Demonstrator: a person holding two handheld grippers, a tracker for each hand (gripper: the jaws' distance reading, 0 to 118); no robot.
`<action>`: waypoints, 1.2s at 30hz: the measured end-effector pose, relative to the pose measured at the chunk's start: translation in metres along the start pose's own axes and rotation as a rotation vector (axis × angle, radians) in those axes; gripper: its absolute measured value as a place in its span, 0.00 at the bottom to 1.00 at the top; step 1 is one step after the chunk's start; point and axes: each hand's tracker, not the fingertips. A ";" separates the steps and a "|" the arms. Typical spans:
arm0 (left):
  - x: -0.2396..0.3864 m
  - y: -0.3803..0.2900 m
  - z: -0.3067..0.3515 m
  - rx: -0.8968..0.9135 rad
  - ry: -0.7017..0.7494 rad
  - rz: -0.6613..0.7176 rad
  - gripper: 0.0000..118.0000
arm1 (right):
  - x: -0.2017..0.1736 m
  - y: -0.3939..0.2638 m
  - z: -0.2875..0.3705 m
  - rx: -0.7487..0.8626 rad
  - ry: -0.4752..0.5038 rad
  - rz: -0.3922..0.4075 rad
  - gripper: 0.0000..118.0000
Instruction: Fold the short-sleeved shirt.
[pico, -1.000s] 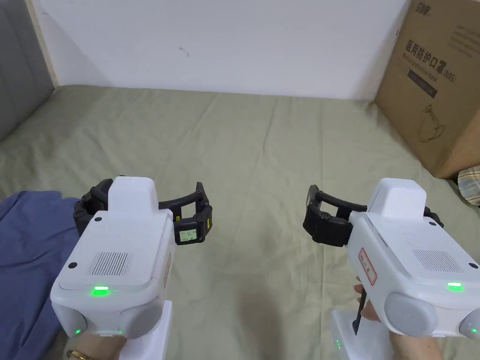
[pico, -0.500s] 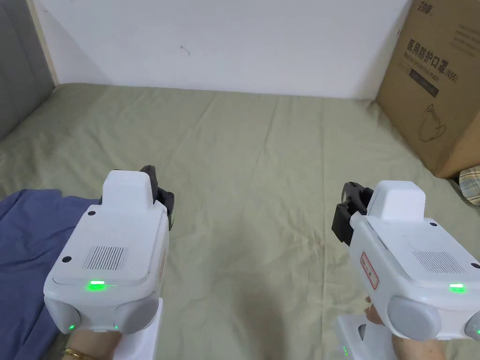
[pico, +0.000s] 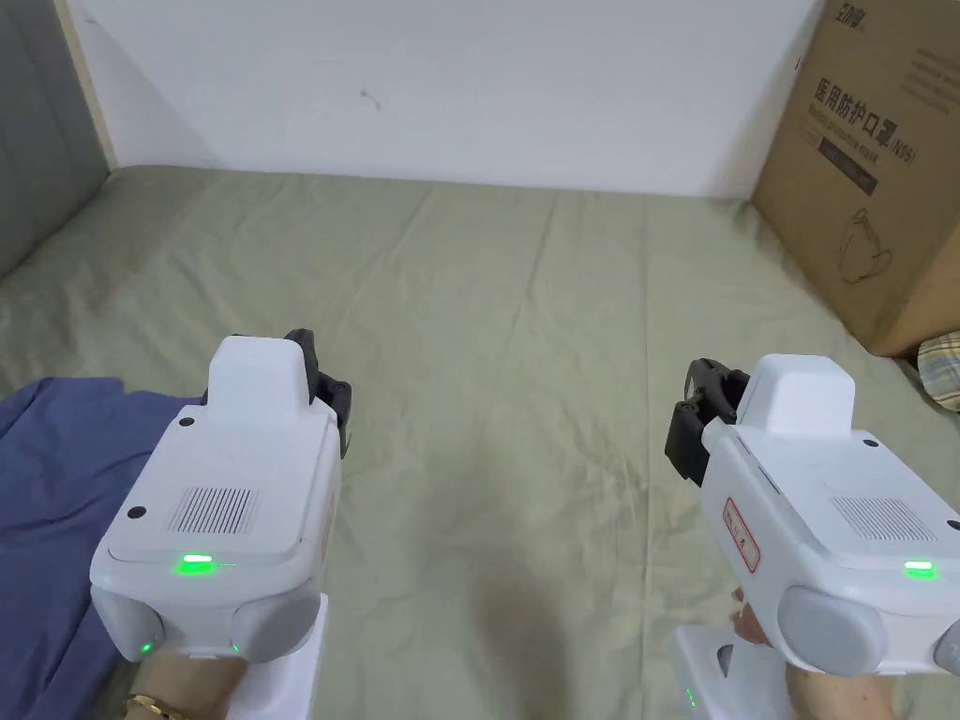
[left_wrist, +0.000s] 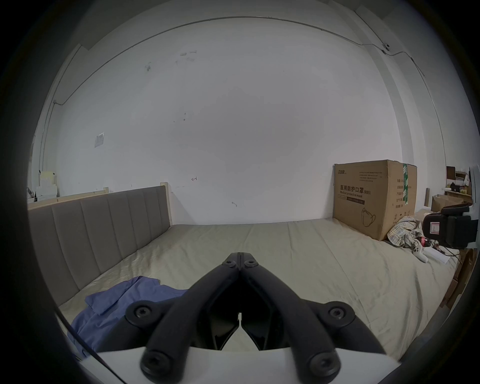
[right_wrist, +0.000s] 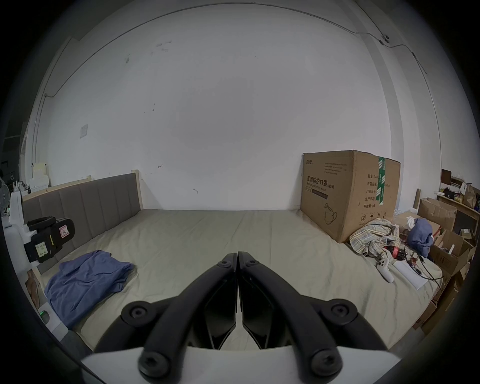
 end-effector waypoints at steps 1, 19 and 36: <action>0.000 0.000 0.000 0.001 0.000 0.000 0.00 | 0.000 0.000 0.000 -0.003 0.002 0.001 0.00; -0.001 0.000 -0.001 0.002 0.003 0.018 0.00 | 0.001 0.005 0.000 -0.002 0.010 0.005 0.00; -0.113 0.005 0.057 0.024 0.353 0.011 0.00 | -0.122 0.026 -0.027 0.043 0.344 0.068 0.00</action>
